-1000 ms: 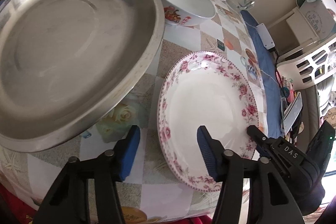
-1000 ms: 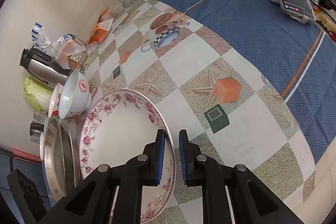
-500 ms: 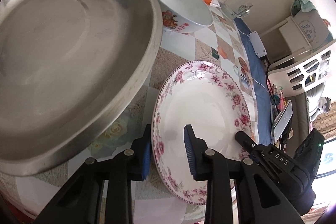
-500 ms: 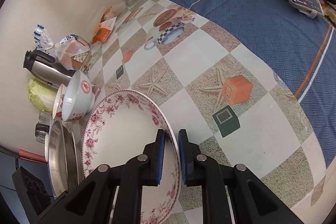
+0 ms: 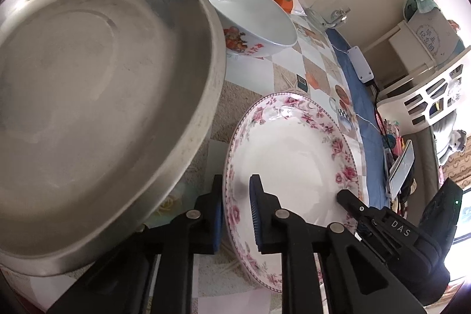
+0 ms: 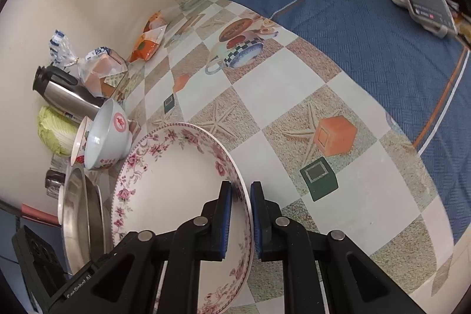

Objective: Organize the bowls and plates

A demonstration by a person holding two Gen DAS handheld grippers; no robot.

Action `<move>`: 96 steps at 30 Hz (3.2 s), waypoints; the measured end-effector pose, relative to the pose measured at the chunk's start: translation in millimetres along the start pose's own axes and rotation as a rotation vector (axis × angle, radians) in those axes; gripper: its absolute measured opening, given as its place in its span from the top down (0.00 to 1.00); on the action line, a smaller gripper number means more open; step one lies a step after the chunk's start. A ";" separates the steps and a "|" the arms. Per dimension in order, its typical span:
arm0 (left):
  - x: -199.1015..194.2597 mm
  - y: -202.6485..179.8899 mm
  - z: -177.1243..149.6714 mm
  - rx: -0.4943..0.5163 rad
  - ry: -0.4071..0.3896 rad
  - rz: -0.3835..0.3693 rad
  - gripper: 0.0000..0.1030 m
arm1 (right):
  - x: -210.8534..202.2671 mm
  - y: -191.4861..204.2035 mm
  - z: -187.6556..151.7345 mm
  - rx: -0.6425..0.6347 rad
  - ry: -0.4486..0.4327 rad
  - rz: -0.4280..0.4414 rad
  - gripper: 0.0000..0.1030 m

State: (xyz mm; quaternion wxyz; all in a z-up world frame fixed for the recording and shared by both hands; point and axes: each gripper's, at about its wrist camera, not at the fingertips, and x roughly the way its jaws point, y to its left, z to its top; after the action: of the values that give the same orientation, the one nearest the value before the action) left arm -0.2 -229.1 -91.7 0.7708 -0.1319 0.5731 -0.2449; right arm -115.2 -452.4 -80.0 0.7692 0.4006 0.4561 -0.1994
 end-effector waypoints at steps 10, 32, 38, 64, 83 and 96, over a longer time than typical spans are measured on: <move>-5.0 -4.9 2.3 0.036 -0.014 -0.006 0.84 | -13.0 0.9 1.5 -0.016 -0.035 -0.011 0.88; -18.2 -24.5 3.7 0.165 -0.047 -0.013 0.83 | -37.4 4.7 1.3 -0.055 -0.105 -0.033 0.88; -28.8 -27.9 6.7 0.189 -0.074 -0.019 0.83 | -44.0 10.0 0.9 -0.067 -0.124 -0.032 0.88; -105.0 11.2 41.3 0.220 -0.208 -0.007 0.83 | -54.0 95.4 -25.5 -0.216 -0.176 0.006 0.88; -143.1 77.0 67.4 0.140 -0.266 0.039 0.83 | -31.5 170.5 -54.8 -0.334 -0.133 0.046 0.88; -161.5 127.6 79.6 0.028 -0.300 0.065 0.83 | -10.7 218.1 -73.7 -0.393 -0.087 0.090 0.88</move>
State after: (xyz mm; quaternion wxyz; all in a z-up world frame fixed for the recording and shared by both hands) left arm 68.1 -42.0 3.3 0.8570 -0.1379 0.4520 -0.2053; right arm -13.9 -263.4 4.6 0.8596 0.2539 0.4343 -0.0890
